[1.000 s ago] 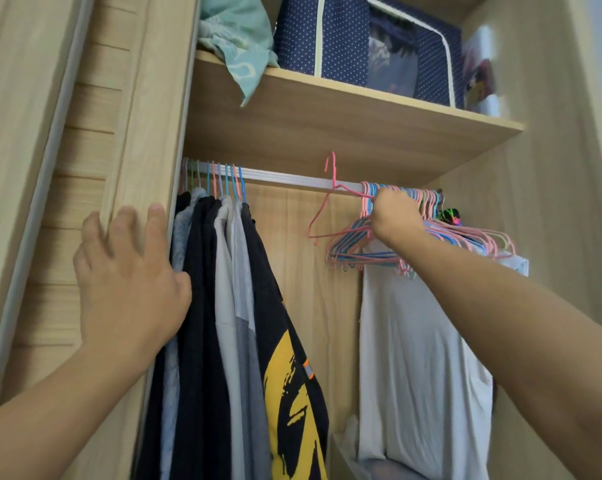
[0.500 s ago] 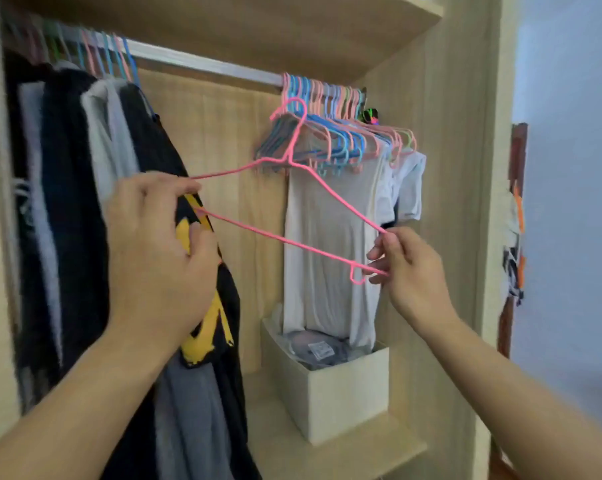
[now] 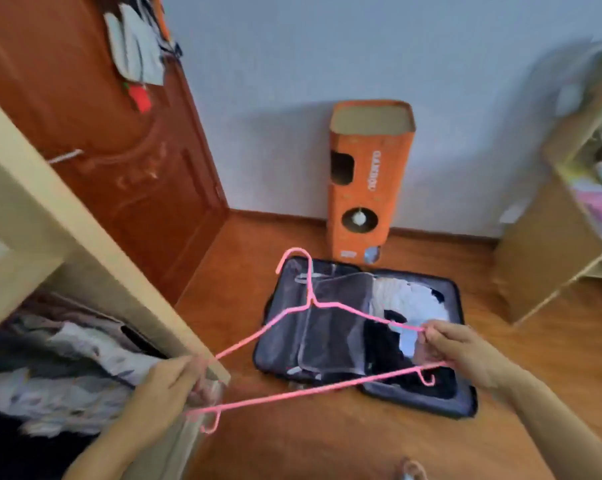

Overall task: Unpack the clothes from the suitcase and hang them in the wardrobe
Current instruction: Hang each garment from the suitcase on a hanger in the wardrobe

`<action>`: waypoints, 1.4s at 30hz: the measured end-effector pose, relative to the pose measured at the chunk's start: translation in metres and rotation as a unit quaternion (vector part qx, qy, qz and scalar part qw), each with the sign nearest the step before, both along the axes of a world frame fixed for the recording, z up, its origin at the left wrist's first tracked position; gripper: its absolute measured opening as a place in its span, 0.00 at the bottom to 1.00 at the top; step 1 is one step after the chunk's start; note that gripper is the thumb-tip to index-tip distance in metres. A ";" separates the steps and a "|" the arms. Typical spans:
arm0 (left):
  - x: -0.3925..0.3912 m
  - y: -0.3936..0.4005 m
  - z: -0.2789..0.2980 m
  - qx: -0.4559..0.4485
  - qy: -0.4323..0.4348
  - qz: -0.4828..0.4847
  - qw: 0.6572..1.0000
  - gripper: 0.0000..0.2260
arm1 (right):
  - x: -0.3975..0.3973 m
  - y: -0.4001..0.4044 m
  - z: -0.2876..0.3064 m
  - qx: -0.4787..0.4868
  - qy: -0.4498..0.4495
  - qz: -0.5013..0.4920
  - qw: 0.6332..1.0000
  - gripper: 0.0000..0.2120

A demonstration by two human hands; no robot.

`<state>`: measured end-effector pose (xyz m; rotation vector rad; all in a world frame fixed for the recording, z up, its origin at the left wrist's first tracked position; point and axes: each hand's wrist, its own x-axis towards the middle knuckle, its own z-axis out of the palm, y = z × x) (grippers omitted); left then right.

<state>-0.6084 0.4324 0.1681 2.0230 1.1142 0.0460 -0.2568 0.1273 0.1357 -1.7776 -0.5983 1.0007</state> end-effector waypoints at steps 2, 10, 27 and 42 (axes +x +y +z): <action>0.073 -0.044 -0.031 -0.033 0.013 -0.075 0.997 0.22 | 0.045 -0.052 -0.029 -0.114 -0.056 0.033 0.991 0.19; 0.319 -0.173 -0.115 -0.077 0.093 -0.317 0.941 0.19 | 0.128 -0.111 -0.091 -0.185 0.048 -0.168 0.967 0.16; 0.567 -0.155 -0.723 -0.338 0.227 0.143 0.902 0.22 | 0.253 -0.160 -0.543 -0.248 0.059 -0.570 0.781 0.14; 0.606 -0.124 -0.317 -0.387 -0.145 0.224 0.883 0.15 | 0.278 -0.144 -0.308 -0.255 0.037 -0.543 0.799 0.12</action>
